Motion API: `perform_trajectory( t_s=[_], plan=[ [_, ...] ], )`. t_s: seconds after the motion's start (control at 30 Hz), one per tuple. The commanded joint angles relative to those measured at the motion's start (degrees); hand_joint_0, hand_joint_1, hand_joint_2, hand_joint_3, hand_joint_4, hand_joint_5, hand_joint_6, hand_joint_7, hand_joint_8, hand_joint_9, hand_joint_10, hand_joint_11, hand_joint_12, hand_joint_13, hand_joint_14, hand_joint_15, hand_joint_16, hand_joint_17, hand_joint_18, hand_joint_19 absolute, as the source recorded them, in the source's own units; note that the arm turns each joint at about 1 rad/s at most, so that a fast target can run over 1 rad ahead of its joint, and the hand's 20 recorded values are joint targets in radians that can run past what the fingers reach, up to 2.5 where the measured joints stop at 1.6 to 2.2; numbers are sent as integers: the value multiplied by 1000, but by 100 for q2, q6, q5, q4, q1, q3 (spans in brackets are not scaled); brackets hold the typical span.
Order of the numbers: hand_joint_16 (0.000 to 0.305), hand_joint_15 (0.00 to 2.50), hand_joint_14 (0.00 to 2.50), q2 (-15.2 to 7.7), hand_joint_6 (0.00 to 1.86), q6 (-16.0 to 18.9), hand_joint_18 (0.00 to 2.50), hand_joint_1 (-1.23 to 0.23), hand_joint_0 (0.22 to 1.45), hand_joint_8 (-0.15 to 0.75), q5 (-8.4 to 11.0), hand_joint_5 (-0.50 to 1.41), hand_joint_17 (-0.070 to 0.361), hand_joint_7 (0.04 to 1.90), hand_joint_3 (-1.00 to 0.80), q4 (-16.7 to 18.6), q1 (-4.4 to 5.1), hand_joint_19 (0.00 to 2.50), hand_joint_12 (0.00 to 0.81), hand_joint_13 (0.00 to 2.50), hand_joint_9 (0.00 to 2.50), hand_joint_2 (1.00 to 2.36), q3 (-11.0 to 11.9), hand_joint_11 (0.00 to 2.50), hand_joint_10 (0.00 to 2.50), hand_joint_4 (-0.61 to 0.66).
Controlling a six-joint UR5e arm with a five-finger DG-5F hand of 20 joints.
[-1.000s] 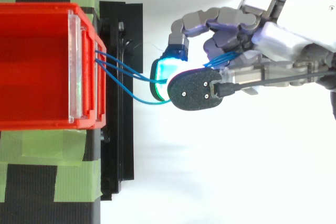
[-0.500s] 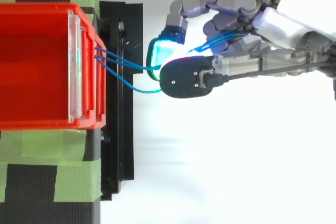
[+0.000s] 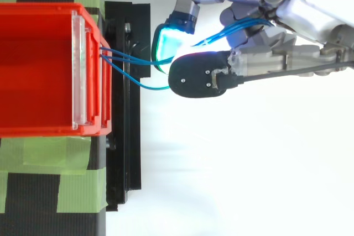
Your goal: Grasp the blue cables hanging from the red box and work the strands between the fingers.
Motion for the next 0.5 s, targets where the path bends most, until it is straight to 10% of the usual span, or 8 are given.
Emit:
perform_trajectory(
  t_s=[0.0,0.23,0.47],
  plan=[
    [58,1461,2500,-1,226,-10,1396,-658,976,362,-4,387,131,1333,100,1,0,1483,407,1005,816,1081,-3,2295,2500,168],
    [58,1461,2500,-1,313,-53,1396,-691,1008,362,-4,345,131,1293,141,1,0,1483,407,1005,816,1000,-3,2295,2500,192],
    [58,1461,2500,-1,266,-97,1396,-672,875,362,14,288,131,1298,-278,10,0,1483,407,1005,816,1015,-3,2295,2500,203]
  ],
)
